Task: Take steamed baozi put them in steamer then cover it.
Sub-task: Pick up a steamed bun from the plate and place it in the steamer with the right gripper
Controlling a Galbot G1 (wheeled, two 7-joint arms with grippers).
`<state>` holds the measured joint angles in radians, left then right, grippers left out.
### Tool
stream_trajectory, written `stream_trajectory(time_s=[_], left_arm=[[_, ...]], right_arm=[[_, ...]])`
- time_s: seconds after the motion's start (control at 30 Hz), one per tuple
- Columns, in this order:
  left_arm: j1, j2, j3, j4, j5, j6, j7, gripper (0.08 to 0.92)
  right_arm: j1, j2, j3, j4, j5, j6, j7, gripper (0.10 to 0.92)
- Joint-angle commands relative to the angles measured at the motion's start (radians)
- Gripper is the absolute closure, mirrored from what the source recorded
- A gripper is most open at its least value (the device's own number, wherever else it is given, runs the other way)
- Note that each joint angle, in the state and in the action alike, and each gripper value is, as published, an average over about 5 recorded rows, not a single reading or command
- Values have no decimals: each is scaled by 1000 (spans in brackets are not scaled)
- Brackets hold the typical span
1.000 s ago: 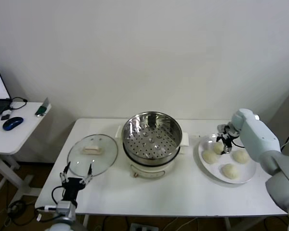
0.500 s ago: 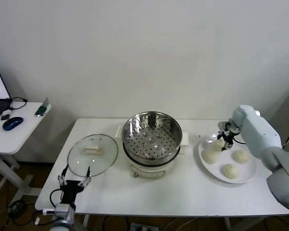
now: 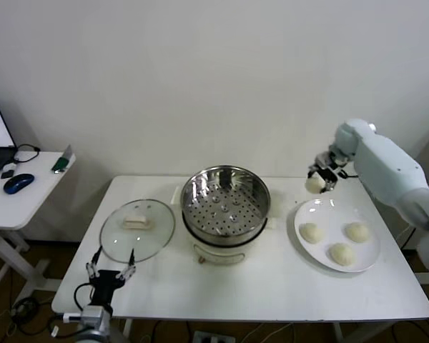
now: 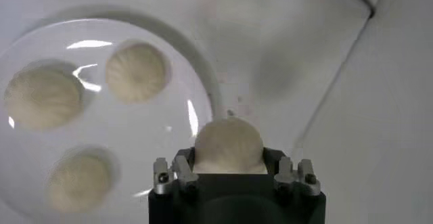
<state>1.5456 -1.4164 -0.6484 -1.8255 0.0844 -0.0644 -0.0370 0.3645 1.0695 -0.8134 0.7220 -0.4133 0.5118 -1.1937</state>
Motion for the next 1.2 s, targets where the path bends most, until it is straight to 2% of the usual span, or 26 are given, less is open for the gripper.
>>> stream_trajectory(time_s=[0.03,0.33,0.53,0.8,1.2], left_arm=[[3,0,0,0,1,0,0,177],[13,6,1,-8,-1,-1,0,177],[21,10,-2,-20,-4,1,0,177],[38,18,-12,-29,-13,-2,0,177],[46,23,-20,-24,-22,-3,4,177]], right_arm=[[168,40,-176,158,63,115,-10,344],[184,184,-222,285,50,153,5,338],[125,257,-221,305,-62,199,34,338],[39,334,-201,232,-238,259,81,338],[-25,385,-201,93,-320,262,124,334]])
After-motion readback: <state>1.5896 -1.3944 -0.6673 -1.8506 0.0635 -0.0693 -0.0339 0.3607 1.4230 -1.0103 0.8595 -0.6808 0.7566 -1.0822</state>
